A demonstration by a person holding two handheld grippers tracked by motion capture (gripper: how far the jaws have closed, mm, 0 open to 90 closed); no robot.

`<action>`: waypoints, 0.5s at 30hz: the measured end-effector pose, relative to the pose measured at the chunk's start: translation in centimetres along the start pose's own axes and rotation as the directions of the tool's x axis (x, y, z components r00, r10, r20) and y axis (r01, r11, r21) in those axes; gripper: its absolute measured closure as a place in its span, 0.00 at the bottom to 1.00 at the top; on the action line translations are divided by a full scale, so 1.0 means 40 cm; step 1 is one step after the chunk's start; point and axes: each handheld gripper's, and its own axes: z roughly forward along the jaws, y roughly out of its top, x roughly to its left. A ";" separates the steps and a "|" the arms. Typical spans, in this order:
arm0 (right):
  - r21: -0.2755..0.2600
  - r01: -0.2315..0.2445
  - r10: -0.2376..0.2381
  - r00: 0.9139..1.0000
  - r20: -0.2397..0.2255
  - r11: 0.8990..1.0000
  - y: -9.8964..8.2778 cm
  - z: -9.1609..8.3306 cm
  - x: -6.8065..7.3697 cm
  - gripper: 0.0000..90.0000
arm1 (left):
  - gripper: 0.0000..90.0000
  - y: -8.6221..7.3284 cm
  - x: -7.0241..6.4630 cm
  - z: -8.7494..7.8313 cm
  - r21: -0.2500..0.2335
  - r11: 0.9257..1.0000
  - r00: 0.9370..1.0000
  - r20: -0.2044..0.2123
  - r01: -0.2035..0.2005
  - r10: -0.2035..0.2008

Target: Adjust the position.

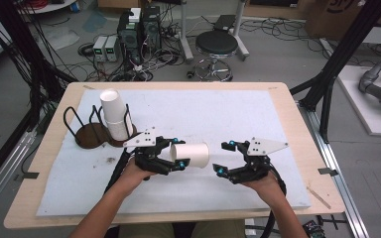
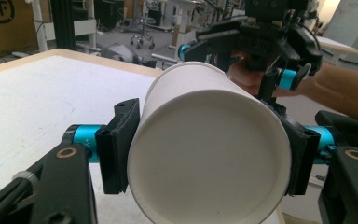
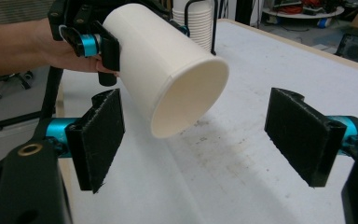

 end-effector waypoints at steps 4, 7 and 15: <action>-0.011 -0.014 0.014 1.000 -0.006 1.000 -0.011 0.003 0.000 0.23 | 0.37 -0.002 -0.002 -0.003 -0.022 1.000 1.000 0.004 0.005 -0.005; -0.024 -0.024 0.024 1.000 -0.015 0.999 -0.018 0.006 0.002 0.23 | 0.37 -0.003 -0.003 -0.004 -0.043 0.999 1.000 0.008 0.006 -0.005; -0.040 -0.040 0.038 0.998 -0.042 0.998 -0.025 0.013 0.005 0.23 | 0.37 -0.008 -0.012 -0.001 -0.066 0.998 0.999 0.034 0.003 -0.001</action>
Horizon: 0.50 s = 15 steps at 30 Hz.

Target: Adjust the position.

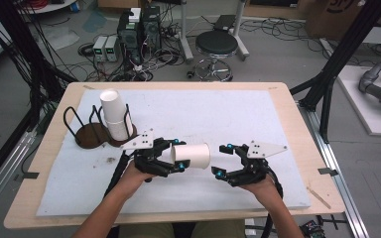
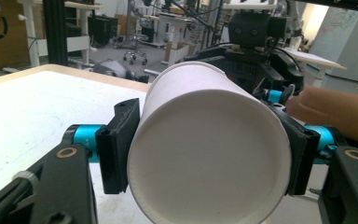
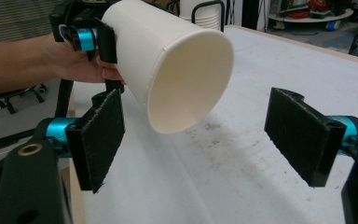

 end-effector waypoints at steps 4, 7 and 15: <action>-0.005 0.002 -0.003 1.000 -0.016 1.000 -0.002 0.006 0.000 0.23 | 0.37 -0.001 -0.003 0.002 0.004 1.000 1.000 0.012 -0.009 0.009; 0.004 0.000 0.000 0.999 -0.036 1.000 -0.003 0.014 0.003 0.23 | 0.37 -0.002 -0.005 0.005 0.008 1.000 1.000 0.026 -0.015 0.014; 0.023 0.011 -0.009 0.994 -0.113 1.000 -0.007 0.039 0.013 0.23 | 0.37 -0.001 -0.018 0.020 0.006 1.000 0.995 0.095 -0.024 0.023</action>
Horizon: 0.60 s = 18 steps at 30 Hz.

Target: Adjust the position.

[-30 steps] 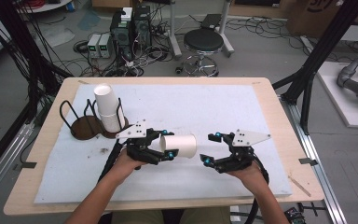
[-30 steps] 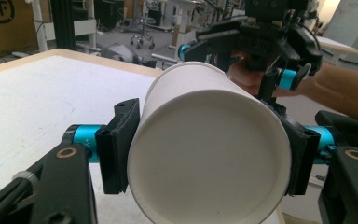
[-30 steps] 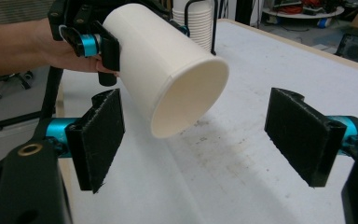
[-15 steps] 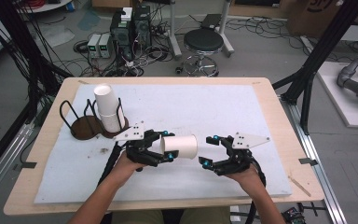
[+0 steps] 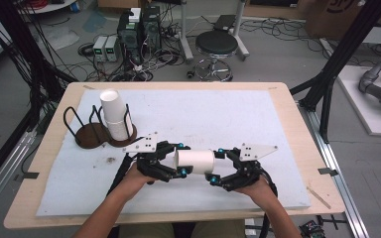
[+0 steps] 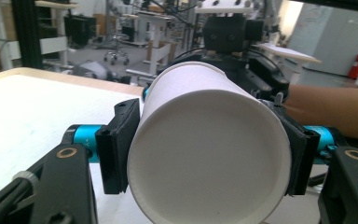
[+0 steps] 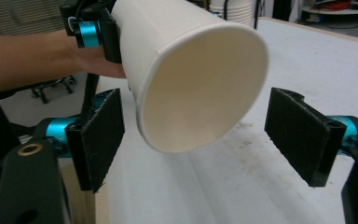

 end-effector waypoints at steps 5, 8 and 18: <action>-0.027 -0.015 0.014 1.000 -0.021 1.000 -0.004 0.003 -0.002 0.22 | 0.37 0.002 -0.001 0.000 -0.014 1.000 1.000 0.020 0.000 0.000; -0.029 -0.016 0.015 1.000 -0.027 0.999 -0.003 0.002 -0.003 0.22 | 0.37 0.002 -0.002 0.001 -0.012 1.000 1.000 0.024 0.000 0.000; -0.049 -0.004 0.001 0.997 -0.076 0.999 -0.002 0.015 0.000 0.24 | 0.38 -0.002 -0.004 0.011 -0.012 1.000 0.998 0.057 0.012 -0.012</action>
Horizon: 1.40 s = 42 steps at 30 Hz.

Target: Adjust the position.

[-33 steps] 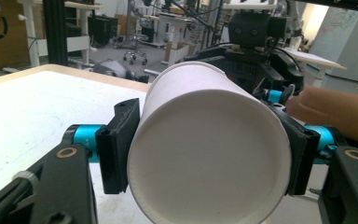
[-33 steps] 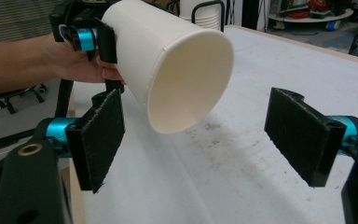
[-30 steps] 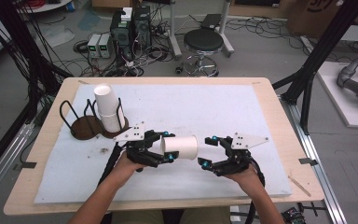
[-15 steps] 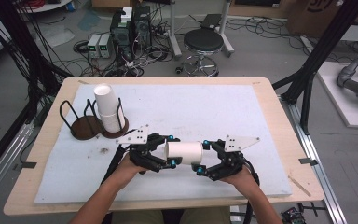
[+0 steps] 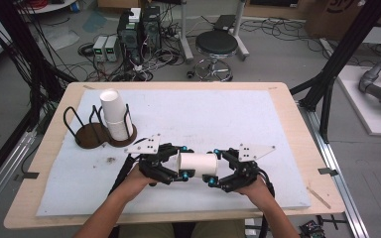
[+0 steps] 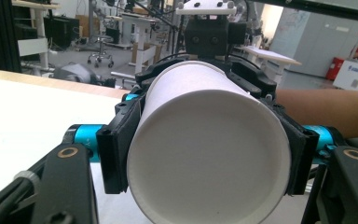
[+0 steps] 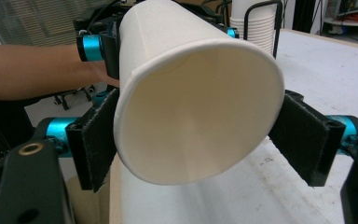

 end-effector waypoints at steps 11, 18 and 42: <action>-0.025 0.018 -0.019 1.000 -0.021 1.000 0.000 -0.013 0.000 0.34 | 0.39 -0.002 0.002 -0.006 -0.014 1.000 1.000 0.004 0.020 -0.020; 0.018 0.020 -0.019 1.000 -0.014 1.000 0.005 -0.016 0.000 0.36 | 0.36 -0.005 -0.004 0.000 0.041 0.999 0.999 -0.038 0.010 -0.009; 0.295 0.029 -0.061 0.993 0.101 0.955 0.082 -0.015 -0.005 0.36 | 0.17 0.036 -0.017 -0.014 0.302 0.949 0.969 -0.191 -0.094 0.157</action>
